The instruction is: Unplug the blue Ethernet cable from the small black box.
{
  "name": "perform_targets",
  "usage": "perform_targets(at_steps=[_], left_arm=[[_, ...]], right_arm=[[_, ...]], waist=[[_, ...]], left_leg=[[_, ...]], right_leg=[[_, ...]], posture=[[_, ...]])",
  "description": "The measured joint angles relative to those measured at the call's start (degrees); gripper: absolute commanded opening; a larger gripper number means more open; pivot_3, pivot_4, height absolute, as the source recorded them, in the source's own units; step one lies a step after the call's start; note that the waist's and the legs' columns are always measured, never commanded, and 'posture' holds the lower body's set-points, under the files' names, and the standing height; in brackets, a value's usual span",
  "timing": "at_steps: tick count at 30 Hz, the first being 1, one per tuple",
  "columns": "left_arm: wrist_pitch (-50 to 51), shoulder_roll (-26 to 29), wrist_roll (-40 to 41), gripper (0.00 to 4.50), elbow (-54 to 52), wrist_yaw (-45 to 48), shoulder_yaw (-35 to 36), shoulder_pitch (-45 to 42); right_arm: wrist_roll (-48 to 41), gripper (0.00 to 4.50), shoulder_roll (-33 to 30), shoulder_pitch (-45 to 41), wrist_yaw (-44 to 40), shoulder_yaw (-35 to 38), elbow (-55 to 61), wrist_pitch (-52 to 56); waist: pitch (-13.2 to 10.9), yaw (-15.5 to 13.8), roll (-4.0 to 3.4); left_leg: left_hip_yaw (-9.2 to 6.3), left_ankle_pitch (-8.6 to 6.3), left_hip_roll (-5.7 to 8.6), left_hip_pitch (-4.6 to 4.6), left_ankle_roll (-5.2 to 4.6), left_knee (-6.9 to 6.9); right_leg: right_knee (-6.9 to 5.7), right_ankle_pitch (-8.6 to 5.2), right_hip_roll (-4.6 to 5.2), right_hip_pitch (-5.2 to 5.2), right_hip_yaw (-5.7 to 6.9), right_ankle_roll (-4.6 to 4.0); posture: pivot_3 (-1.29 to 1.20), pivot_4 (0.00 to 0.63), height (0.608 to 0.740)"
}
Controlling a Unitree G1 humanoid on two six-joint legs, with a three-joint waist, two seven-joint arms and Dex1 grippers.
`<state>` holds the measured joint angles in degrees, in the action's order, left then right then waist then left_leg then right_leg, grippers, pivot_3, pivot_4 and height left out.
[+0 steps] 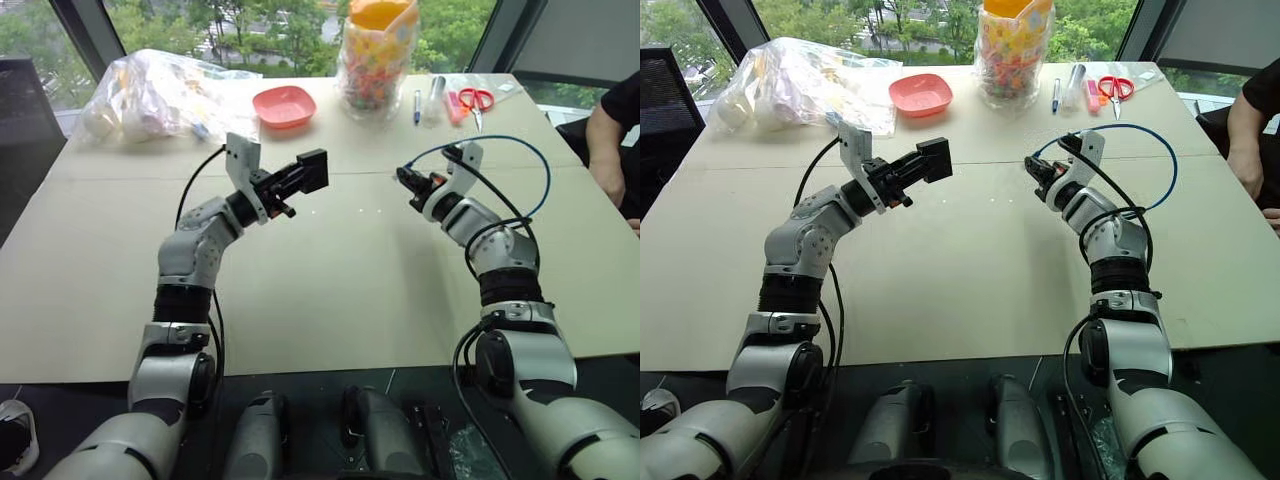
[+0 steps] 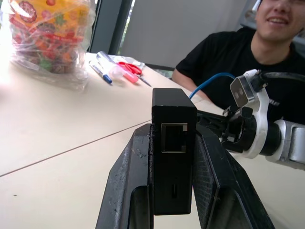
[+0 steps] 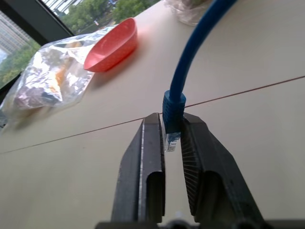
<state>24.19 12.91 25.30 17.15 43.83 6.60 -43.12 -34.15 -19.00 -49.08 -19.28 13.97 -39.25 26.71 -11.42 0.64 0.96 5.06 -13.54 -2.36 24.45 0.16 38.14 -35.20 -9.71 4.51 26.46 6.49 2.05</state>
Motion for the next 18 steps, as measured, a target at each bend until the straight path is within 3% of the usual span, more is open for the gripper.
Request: perform_targets(at_steps=[5, 11, 15, 17, 18], left_arm=[[-7.2, -0.3, -4.3, 0.48, 4.8, 1.2, -3.7, -0.3], [-22.7, -5.5, -10.4, 0.48, 29.4, 1.3, -5.4, -8.9], [-31.5, -8.6, -13.5, 0.48, 43.1, -0.4, -5.4, -14.7], [-33.9, -9.6, -15.0, 1.52, 48.0, -1.0, -5.5, -16.4], [-34.8, -10.1, -15.8, 1.8, 50.1, -1.2, -5.6, -17.0]], right_arm=[[3.1, 4.16, -0.1, 4.2, 1.5, 0.0, 2.7, 0.6], [2.7, 4.16, 1.1, 24.1, 2.8, -4.6, 33.6, 10.5], [-1.0, 4.16, 4.6, 30.2, 5.7, -4.0, 47.9, 14.2], [-2.2, 4.24, 5.8, 31.5, 7.2, -3.2, 53.1, 14.2], [-2.6, 4.24, 6.4, 32.3, 8.0, -2.7, 55.3, 14.1]], waist=[[0.0, -0.1, -0.02], [0.0, -0.6, 0.0], [0.0, -0.1, 0.0], [0.0, -0.1, 0.0], [0.0, -0.1, 0.0]], left_leg=[[-0.05, 0.0, -0.01, -0.02, 0.0, -0.01], [-0.18, -0.01, 0.0, 0.01, -0.01, 0.01], [-0.26, -0.02, -0.12, 0.01, -0.01, 0.01], [-0.3, -0.02, -0.13, 0.01, 0.0, 0.0], [-0.33, -0.03, -0.13, 0.02, 0.0, 0.0]], right_leg=[[-0.01, -0.05, -0.01, -0.03, 0.02, 0.08], [0.03, -0.16, 0.02, 0.01, 0.02, 0.26], [0.04, -0.16, 0.01, 0.0, 0.05, 0.26], [0.05, -0.16, 0.0, 0.0, 0.07, 0.26], [0.07, -0.17, 0.0, -0.02, 0.11, 0.25]], posture=[[0.0, 0.15, 0.74], [0.0, 0.15, 0.74], [0.0, 0.15, 0.74], [0.0, 0.15, 0.74], [0.0, 0.15, 0.74]])
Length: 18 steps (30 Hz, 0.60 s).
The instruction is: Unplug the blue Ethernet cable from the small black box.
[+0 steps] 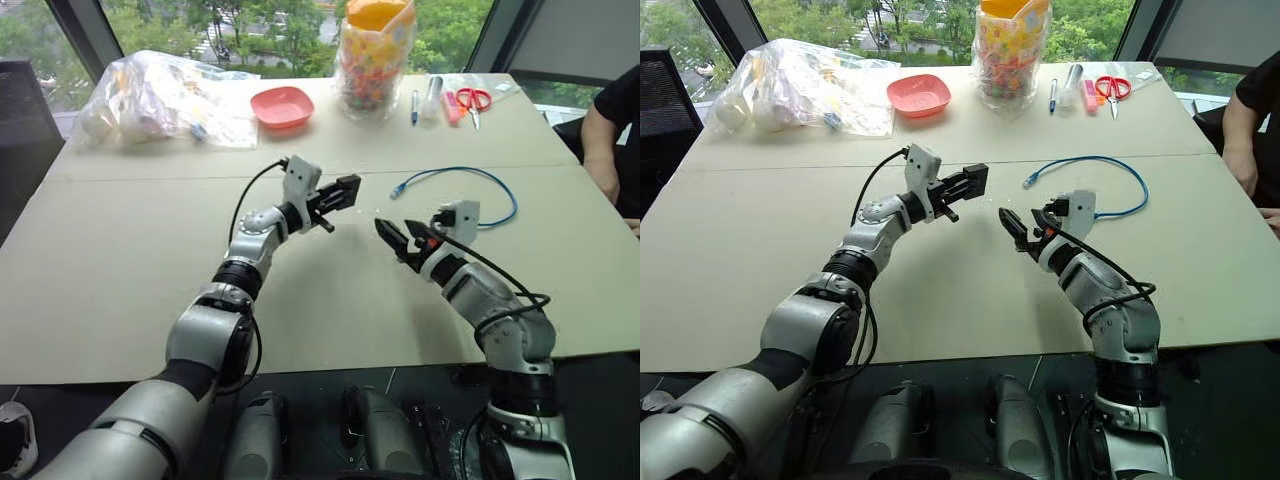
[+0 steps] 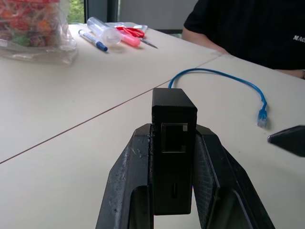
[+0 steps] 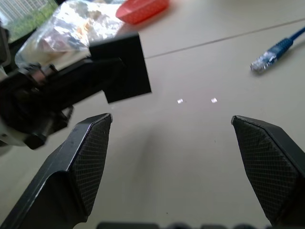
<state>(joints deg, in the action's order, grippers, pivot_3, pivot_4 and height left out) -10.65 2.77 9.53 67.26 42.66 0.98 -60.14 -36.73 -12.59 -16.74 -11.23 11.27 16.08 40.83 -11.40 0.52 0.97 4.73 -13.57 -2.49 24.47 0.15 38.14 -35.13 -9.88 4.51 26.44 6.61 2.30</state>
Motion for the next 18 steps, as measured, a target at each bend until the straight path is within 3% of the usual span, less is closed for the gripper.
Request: perform_targets(at_steps=[4, 6, 12, 18], left_arm=[[-1.7, -1.0, -1.8, 3.72, 4.4, -0.1, 0.1, -1.2], [-1.6, -0.8, -1.9, 4.47, 4.7, 0.4, 0.5, -1.6], [3.8, 4.1, 0.0, 4.47, -0.7, 8.8, 2.5, -1.0], [25.3, 14.7, 7.0, 4.47, -34.0, 17.1, 2.4, 12.9]], right_arm=[[-0.2, 4.24, 0.7, 2.3, 2.2, 1.3, 2.8, -0.2], [-0.1, 4.24, 0.5, 3.3, 2.6, 1.9, 3.1, -0.2], [0.4, 4.24, -2.5, 9.1, 0.7, 2.3, 6.3, -0.3], [-3.0, 4.24, -6.1, 14.6, -4.4, 3.9, 11.9, -0.2]], waist=[[0.0, 0.1, 0.0], [0.0, 0.1, 0.0], [0.0, 0.2, -0.01], [0.0, 0.3, -0.03]], left_leg=[[0.02, -0.01, 0.0, 0.03, -0.02, -0.01], [0.01, -0.02, 0.0, 0.03, -0.02, -0.01], [0.0, -0.02, -0.04, 0.03, -0.02, -0.04], [0.02, -0.02, -0.12, -0.06, -0.02, -0.1]], right_leg=[[0.06, 0.0, 0.04, 0.0, 0.01, 0.0], [0.05, 0.0, 0.04, 0.01, 0.02, 0.0], [0.05, -0.01, 0.01, 0.03, 0.01, -0.01], [0.03, -0.02, -0.06, -0.01, -0.07, -0.03]], posture=[[0.0, 0.15, 0.74], [0.0, 0.15, 0.74], [0.0, 0.15, 0.74], [0.0, 0.15, 0.74]])
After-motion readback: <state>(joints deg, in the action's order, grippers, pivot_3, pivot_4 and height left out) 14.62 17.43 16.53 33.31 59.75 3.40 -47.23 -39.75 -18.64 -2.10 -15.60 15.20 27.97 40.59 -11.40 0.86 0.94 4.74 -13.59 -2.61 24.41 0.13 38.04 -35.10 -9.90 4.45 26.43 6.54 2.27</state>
